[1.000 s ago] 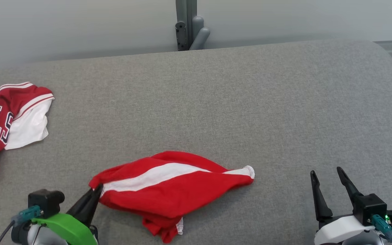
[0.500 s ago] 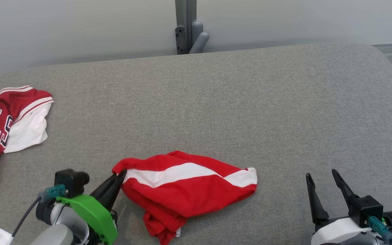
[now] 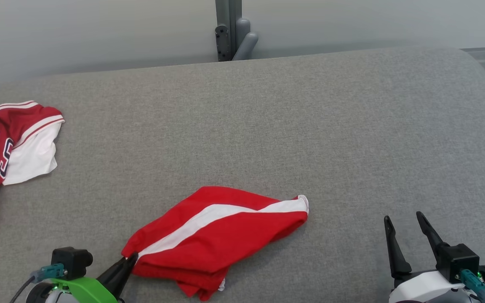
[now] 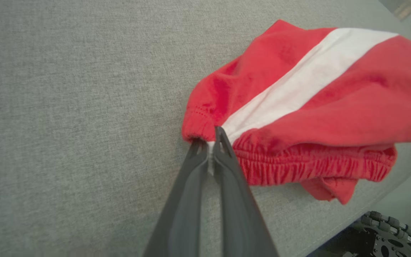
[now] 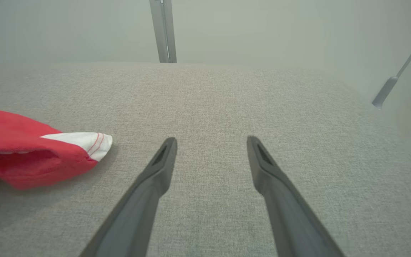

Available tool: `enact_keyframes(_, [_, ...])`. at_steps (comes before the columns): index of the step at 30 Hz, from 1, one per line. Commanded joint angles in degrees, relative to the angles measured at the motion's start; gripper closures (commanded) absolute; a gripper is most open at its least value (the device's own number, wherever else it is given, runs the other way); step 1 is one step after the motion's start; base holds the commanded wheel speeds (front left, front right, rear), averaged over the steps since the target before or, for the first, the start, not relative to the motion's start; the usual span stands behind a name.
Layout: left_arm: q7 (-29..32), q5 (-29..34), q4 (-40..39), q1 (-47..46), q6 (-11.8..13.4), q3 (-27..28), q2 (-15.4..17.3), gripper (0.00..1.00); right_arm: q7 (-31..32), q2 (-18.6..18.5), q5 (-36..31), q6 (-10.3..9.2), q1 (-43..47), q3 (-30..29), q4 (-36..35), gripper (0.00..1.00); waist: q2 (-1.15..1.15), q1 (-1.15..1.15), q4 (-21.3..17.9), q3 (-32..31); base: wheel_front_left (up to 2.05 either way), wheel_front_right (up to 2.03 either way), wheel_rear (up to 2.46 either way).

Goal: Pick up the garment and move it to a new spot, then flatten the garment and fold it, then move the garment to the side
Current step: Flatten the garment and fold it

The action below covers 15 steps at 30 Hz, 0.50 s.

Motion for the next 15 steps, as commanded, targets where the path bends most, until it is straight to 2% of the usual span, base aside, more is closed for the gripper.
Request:
enact_keyframes(1, [-0.25,-0.17,-0.16,0.07,-0.31,0.09,0.13,0.8,-0.06,-0.15,0.15,-0.06,0.17,0.01,0.0,0.0,0.0,0.0,0.48,-0.04,0.0,0.0,0.0])
enact_keyframes(2, [-0.69,-0.31,-0.24,-0.06,-0.29,0.2,-0.04,0.63,-0.06,-0.16,0.08,-0.06,0.0,0.01,0.05,0.0,0.0,0.0,0.78,-0.07,0.0,0.0,0.0])
enact_keyframes(3, [-1.07,-0.38,-0.19,-0.12,-0.32,0.34,-0.17,0.21,-0.05,-0.16,0.01,-0.06,-0.21,0.07,0.11,0.0,0.0,0.0,1.0,-0.11,0.0,0.0,0.0])
enact_keyframes(4, [-1.29,-0.57,-0.03,-0.1,-0.36,0.39,-0.37,0.0,-0.06,-0.15,-0.06,-0.06,-0.35,0.18,0.14,0.0,0.0,0.0,1.21,-0.19,0.0,0.0,0.0])
enact_keyframes(9, [-3.42,-1.7,-0.55,1.43,0.38,1.44,-1.0,0.0,-0.05,-0.16,-0.54,-0.06,-0.39,0.39,0.13,0.0,0.0,0.0,1.72,-0.99,0.0,0.0,0.0])
enact_keyframes(12, [-5.56,-2.42,-1.95,3.67,2.47,3.48,-0.95,0.0,-0.06,-0.16,-0.76,-0.06,-0.29,0.31,-0.31,0.0,0.0,0.0,1.47,-1.46,0.0,0.0,0.0])
enact_keyframes(15, [-7.2,-0.58,-4.58,6.47,5.2,6.36,-0.75,0.0,-0.06,-0.16,-1.07,-0.06,0.04,-0.14,-0.8,0.0,0.0,0.0,1.43,-1.75,0.0,0.0,0.0])
